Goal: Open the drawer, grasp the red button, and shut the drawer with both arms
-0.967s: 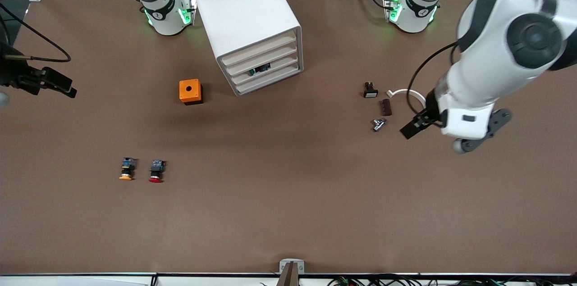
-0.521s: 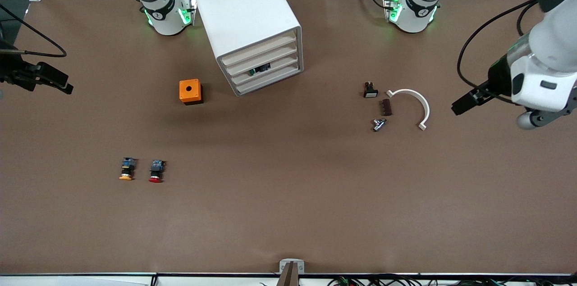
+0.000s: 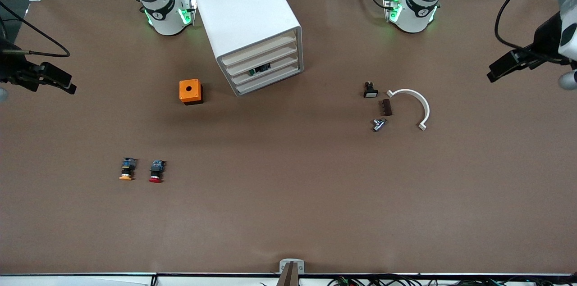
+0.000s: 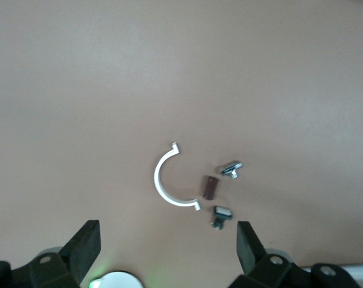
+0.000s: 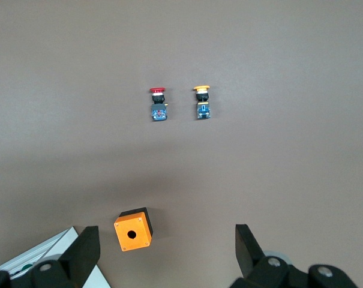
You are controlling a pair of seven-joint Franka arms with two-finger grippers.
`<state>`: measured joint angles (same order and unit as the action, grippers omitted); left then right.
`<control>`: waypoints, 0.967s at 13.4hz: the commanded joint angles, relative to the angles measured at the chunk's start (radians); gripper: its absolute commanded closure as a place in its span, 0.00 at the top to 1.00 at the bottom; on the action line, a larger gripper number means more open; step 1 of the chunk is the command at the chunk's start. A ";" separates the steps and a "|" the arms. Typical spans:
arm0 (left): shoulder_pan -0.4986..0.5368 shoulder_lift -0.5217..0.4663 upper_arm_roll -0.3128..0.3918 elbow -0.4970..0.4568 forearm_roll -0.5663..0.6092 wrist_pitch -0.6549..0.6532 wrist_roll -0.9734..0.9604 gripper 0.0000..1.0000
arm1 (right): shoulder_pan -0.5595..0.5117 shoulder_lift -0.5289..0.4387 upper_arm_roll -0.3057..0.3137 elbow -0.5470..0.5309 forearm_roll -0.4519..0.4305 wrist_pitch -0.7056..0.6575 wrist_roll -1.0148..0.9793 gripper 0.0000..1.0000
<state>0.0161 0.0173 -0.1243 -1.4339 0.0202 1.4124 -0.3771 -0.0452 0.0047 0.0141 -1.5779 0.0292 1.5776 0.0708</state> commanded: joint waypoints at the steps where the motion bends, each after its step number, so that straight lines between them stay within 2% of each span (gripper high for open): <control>1: 0.036 -0.129 -0.006 -0.147 0.000 0.023 0.073 1.00 | -0.007 -0.009 0.010 -0.001 -0.011 0.001 0.009 1.00; 3: 0.033 -0.155 -0.006 -0.180 0.000 0.043 0.079 1.00 | -0.005 -0.008 0.010 -0.002 -0.011 0.007 0.004 1.00; 13: 0.038 -0.154 -0.006 -0.207 0.000 0.086 0.162 1.00 | -0.008 -0.008 0.013 -0.001 -0.012 0.009 -0.002 1.00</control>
<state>0.0437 -0.1149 -0.1254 -1.6188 0.0202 1.4858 -0.2360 -0.0452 0.0047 0.0159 -1.5779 0.0291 1.5850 0.0701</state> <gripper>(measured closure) 0.000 0.000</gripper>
